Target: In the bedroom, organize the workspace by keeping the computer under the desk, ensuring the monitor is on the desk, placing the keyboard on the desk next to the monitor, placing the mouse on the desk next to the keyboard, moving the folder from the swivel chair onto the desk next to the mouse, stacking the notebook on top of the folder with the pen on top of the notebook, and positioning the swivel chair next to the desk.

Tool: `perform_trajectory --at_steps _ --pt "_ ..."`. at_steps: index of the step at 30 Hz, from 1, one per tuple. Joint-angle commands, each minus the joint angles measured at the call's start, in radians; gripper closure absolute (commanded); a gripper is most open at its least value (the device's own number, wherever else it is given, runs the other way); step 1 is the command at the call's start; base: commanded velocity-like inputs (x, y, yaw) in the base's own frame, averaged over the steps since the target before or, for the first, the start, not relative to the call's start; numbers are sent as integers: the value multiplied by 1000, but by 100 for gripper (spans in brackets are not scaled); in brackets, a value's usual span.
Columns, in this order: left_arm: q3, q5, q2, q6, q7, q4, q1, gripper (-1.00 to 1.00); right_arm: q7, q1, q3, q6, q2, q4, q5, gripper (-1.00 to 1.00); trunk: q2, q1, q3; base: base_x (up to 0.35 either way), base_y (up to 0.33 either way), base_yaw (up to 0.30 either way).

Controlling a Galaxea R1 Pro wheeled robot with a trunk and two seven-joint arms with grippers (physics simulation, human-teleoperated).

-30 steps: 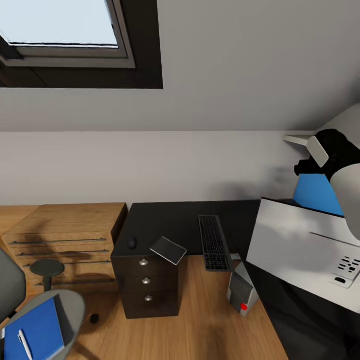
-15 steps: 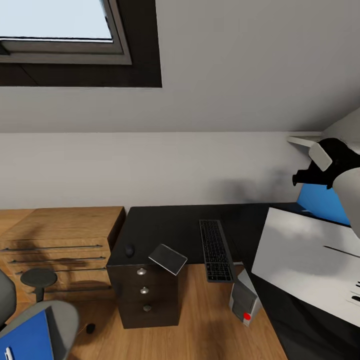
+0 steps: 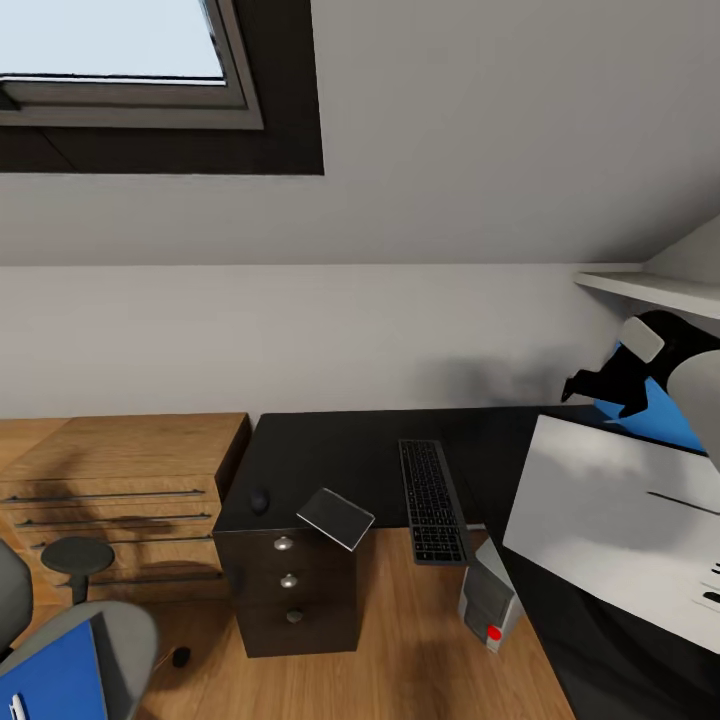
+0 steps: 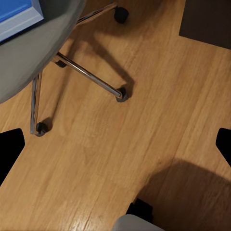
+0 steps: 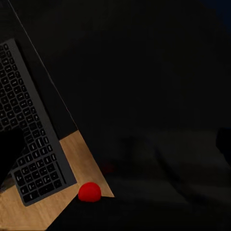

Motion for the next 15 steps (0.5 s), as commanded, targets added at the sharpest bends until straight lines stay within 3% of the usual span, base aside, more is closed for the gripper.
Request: perform_trajectory --at_steps 1,15 --pt "-9 10 0 -3 4 0 -1 -100 -1 -1 7 4 -1 1 -11 -100 -1 0 -2 0 0 0" --pt "-9 10 0 -3 4 0 -1 -100 12 -1 8 4 -5 11 -10 -100 -1 0 -2 -17 0 0"
